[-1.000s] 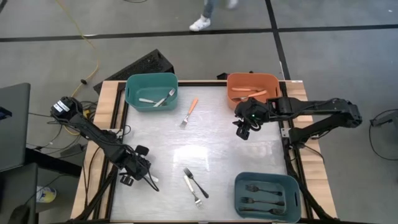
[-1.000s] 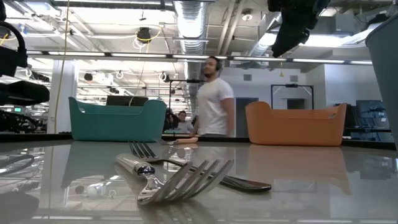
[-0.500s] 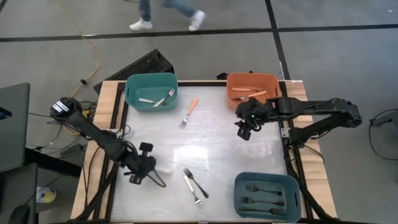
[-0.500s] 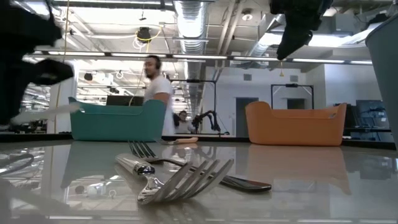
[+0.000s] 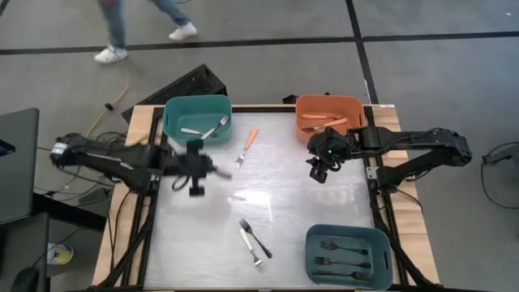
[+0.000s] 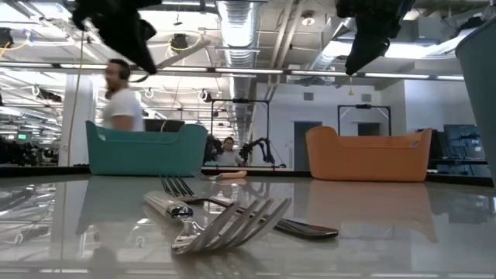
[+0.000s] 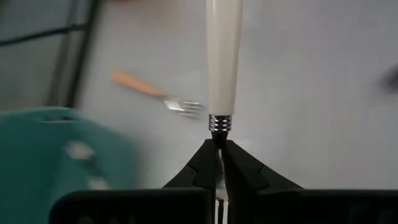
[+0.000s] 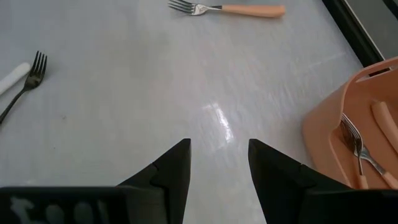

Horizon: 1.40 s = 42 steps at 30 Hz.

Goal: Sort silverware by color (type)
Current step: Put the white fork into the green bin, then put the black fork into the blue bin

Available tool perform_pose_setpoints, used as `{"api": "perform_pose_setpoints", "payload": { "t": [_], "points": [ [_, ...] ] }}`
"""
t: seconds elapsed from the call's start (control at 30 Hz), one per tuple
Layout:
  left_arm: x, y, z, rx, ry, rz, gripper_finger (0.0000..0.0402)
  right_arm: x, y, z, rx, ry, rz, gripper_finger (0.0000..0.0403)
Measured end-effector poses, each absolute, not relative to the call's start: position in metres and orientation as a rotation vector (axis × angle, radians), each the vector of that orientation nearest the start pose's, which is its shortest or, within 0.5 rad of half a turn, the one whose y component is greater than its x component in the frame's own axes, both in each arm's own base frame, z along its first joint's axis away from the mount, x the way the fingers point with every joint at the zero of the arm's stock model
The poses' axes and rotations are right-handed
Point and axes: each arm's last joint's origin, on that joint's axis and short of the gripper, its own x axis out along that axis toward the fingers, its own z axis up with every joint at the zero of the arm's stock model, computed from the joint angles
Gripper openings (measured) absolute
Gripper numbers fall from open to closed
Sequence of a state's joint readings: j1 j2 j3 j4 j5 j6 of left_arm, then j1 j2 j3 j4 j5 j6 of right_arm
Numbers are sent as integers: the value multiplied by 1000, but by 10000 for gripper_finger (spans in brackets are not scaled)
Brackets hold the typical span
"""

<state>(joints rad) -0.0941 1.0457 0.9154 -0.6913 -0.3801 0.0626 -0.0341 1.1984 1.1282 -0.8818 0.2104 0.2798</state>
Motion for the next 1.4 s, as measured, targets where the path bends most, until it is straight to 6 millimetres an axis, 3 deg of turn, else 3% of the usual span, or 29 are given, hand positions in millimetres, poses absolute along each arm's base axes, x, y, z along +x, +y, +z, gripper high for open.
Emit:
{"api": "perform_pose_setpoints", "payload": {
  "t": [0.13,0.23,0.43,0.63,0.83,1.03,1.23,1.4],
  "points": [
    [198,38,311,388,836,342,2,228,-13,314,175,911,-352,182],
    [191,71,314,441,915,394,2,228,-13,314,182,910,-355,182],
    [172,130,304,462,1083,497,2,228,-9,314,211,904,-348,182],
    [162,164,288,426,1197,502,2,229,1,314,231,901,-324,182],
    [169,182,268,392,1300,514,8,228,11,314,237,900,-298,182],
    [175,187,259,355,1328,547,49,228,19,314,224,903,-268,182],
    [175,186,264,383,1351,668,107,227,24,314,223,903,-257,182],
    [176,170,279,198,1136,716,133,227,24,314,222,901,-260,182]
  ]
}}
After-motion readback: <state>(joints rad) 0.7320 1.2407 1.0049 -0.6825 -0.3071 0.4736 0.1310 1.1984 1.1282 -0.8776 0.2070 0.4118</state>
